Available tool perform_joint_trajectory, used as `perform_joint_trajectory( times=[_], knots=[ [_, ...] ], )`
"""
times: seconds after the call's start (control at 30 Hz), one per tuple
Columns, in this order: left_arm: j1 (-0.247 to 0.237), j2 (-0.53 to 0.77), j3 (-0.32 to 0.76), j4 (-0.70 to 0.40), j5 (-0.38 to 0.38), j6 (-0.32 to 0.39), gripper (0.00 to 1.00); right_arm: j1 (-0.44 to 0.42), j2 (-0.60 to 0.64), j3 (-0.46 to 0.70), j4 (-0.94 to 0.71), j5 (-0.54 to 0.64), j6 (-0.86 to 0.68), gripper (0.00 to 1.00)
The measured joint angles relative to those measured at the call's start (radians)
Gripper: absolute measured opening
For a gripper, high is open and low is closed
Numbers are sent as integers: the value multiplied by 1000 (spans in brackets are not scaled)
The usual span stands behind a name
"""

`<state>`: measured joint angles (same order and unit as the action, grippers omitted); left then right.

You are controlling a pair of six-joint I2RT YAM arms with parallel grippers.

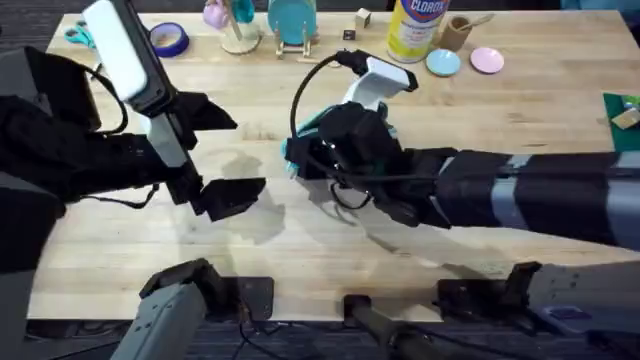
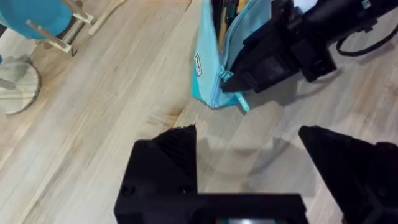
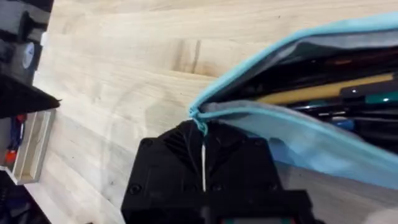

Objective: Unzip the bag, pick up the pens from the table one at a time and place them inside, then zip the bag closed.

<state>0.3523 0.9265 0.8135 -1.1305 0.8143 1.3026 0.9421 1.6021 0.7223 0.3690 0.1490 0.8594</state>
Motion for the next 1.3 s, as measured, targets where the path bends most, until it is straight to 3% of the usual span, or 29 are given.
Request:
perform_joint_trajectory(
  times=[0.37,1.3],
  knots=[
    [0,0,0,0,0,0,993,-8,-140,0,-58,-15,-41,31],
    [0,0,0,0,0,0,993,-42,-152,0,-51,-76,-45,30]
  ],
)
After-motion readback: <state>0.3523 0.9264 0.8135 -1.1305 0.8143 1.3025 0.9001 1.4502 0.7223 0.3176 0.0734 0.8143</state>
